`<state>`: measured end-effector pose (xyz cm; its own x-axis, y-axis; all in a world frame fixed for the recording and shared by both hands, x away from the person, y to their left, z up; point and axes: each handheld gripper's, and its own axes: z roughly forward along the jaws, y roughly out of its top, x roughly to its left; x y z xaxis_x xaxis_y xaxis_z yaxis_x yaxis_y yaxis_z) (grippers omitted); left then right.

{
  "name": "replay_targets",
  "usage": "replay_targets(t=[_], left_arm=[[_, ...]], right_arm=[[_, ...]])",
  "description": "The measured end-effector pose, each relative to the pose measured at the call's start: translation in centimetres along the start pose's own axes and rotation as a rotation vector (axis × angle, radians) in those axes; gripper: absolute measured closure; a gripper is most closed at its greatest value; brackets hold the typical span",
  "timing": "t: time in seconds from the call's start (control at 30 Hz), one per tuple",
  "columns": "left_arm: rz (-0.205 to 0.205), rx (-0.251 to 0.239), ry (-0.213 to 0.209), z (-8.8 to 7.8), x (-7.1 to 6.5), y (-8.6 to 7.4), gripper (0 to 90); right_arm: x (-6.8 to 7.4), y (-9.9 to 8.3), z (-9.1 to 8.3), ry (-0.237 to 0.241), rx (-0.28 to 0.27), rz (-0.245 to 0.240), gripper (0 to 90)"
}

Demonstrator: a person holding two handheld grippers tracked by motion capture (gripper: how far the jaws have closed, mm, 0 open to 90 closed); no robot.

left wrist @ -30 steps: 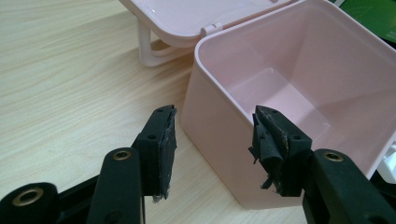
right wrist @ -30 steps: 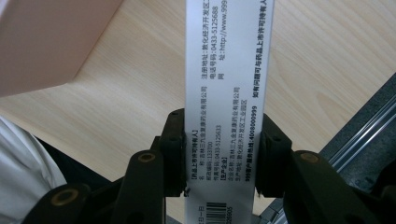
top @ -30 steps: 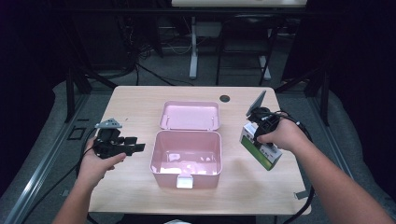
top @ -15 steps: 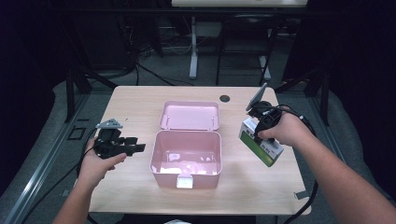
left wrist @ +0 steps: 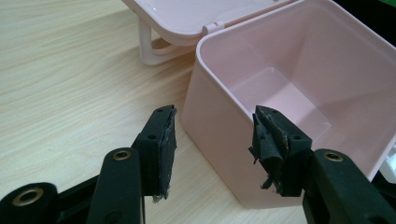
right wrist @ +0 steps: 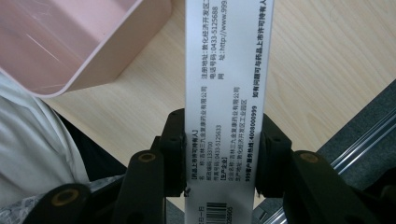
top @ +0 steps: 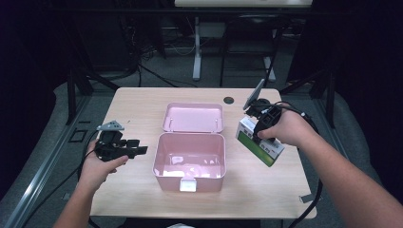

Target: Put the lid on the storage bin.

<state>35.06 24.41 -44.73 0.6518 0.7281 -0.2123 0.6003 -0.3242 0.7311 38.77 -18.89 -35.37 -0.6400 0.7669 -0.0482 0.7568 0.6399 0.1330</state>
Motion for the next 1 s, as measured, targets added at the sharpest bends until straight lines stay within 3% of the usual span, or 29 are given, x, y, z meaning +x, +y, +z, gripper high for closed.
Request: replay_targets(t=[0.27,0.5,1.0], left_arm=[[0.000,-0.001,-0.001,0.0,0.1,0.0,49.4],[0.001,-0.001,-0.001,0.0,0.1,0.0,49.5],[-0.002,-0.008,0.000,-0.2,0.2,0.0,49.5]], right_arm=[[1.6,0.9,-0.3,0.007,0.011,-0.052,61.7],[4.1,2.4,-0.2,0.023,0.007,-0.136,61.7],[7.1,4.7,-0.5,0.048,0.017,-0.219,61.7]])
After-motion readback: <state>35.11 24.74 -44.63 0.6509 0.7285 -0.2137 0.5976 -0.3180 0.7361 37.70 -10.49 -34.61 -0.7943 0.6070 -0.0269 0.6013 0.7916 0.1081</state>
